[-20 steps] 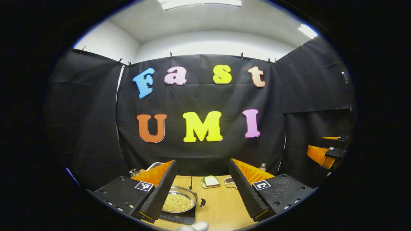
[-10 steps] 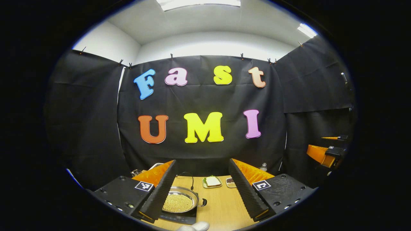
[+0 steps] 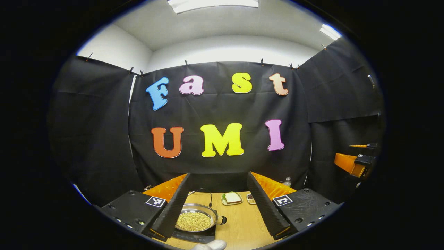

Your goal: First push the handle of the pot to place it horizontally, then grasp the pot with both hands and set it on the induction cooktop.

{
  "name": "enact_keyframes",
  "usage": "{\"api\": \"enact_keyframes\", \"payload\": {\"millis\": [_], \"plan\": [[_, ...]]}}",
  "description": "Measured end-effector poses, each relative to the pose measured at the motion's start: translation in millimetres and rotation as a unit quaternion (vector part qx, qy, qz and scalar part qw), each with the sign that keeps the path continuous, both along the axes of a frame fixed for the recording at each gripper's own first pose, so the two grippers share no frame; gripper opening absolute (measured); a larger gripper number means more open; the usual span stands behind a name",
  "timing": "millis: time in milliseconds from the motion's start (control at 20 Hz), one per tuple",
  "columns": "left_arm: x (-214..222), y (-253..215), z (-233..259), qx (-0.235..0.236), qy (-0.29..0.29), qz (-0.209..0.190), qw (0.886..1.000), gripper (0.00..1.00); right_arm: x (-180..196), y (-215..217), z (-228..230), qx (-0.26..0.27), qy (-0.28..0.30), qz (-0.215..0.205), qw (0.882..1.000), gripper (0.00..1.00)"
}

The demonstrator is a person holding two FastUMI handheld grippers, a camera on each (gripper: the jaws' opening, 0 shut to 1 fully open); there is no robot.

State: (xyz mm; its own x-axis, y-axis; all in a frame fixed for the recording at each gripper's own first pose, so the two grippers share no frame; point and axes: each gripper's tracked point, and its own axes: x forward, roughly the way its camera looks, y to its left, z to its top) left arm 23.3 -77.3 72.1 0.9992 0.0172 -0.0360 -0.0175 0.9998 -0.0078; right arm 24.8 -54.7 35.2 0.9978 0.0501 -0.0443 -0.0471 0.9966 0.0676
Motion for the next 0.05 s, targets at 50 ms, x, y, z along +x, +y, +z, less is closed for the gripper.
{"api": "enact_keyframes", "payload": {"millis": [50], "plan": [[0.2, 0.9, 0.3, 0.002, -0.001, 0.0, 1.0, 0.96, 0.4, -0.2, 1.2, 0.003, -0.001, 0.001, 1.0, 1.0]]}}
